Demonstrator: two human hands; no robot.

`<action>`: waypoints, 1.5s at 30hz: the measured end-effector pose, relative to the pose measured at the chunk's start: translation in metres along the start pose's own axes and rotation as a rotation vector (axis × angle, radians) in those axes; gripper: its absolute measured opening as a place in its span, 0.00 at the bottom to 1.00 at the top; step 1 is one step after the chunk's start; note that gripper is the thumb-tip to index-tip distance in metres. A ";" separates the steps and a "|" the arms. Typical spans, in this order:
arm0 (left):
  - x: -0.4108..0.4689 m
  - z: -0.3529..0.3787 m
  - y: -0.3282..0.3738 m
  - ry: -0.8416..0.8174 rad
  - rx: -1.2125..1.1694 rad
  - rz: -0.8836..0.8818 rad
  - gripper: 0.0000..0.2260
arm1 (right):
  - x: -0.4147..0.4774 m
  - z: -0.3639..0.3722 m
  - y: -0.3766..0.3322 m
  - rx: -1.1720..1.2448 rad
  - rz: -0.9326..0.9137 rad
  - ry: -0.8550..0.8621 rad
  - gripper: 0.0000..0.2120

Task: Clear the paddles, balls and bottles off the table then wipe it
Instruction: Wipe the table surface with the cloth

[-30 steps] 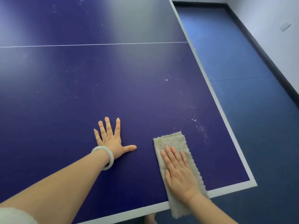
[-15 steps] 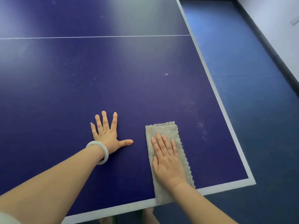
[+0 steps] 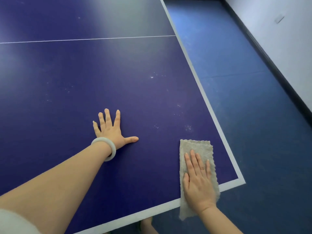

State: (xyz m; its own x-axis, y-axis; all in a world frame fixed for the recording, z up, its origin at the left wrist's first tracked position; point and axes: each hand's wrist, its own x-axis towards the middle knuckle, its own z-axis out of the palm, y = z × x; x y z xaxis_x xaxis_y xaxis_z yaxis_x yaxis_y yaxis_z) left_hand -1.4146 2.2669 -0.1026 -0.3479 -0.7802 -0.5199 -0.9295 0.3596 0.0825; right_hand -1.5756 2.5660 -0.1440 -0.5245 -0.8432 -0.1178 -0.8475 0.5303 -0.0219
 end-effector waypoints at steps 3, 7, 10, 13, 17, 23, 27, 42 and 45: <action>0.002 0.001 -0.002 -0.037 0.009 0.002 0.59 | 0.004 -0.002 0.022 0.008 0.130 -0.003 0.31; 0.002 0.000 -0.001 -0.059 -0.001 -0.004 0.59 | 0.039 -0.009 0.034 -0.005 0.194 -0.030 0.31; 0.002 0.000 0.001 -0.058 0.006 -0.012 0.59 | 0.063 -0.014 0.041 0.016 0.207 -0.048 0.31; 0.002 0.000 0.001 -0.059 -0.010 -0.011 0.59 | 0.043 -0.011 0.054 0.010 0.201 -0.037 0.31; 0.002 0.000 0.002 -0.058 -0.017 -0.015 0.59 | 0.013 -0.008 0.080 0.026 0.312 -0.057 0.31; 0.003 0.001 0.003 -0.050 -0.019 -0.019 0.59 | 0.055 -0.016 0.096 0.058 0.283 -0.076 0.30; 0.003 -0.001 0.003 -0.061 -0.010 -0.022 0.59 | 0.078 -0.020 0.104 0.136 0.244 -0.071 0.29; 0.004 0.001 0.003 -0.059 0.030 -0.030 0.57 | 0.155 -0.030 0.042 0.098 0.395 -0.057 0.29; 0.005 0.001 0.002 -0.065 0.026 -0.029 0.57 | 0.205 -0.034 0.010 0.078 0.298 -0.063 0.30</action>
State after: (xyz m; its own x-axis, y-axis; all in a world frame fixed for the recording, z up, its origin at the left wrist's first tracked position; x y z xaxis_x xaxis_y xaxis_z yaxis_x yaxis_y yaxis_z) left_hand -1.4183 2.2647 -0.1060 -0.3116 -0.7561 -0.5756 -0.9352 0.3514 0.0446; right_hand -1.6942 2.3949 -0.1345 -0.7409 -0.6437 -0.1917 -0.6471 0.7606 -0.0528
